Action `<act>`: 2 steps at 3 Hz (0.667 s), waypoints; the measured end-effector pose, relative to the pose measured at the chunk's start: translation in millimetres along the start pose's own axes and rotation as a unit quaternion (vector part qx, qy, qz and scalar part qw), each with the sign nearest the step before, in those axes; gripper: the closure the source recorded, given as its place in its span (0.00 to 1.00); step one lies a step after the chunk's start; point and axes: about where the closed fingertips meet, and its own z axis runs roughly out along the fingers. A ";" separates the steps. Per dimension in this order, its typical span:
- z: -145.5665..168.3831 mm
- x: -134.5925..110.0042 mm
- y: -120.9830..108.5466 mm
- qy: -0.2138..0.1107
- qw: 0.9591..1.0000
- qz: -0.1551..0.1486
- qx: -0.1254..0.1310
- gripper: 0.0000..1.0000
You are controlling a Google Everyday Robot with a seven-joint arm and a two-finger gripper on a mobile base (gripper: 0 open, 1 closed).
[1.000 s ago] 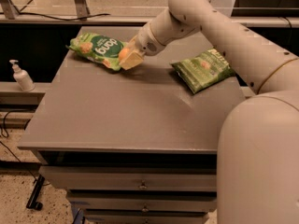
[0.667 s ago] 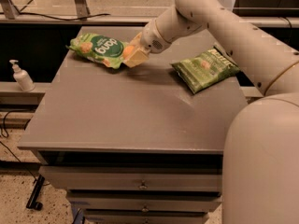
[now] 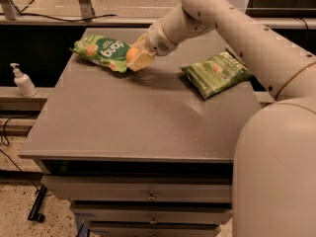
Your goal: Move orange near green rice chip bag
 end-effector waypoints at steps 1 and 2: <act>0.4 -20.8 -1.8 -0.005 1.000 -0.019 -0.001 1.00; 9.5 -26.1 -0.3 -0.001 1.000 -0.025 -0.009 1.00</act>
Offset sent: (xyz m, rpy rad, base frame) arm 0.0005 0.0303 0.0144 -0.0206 -0.0269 0.0590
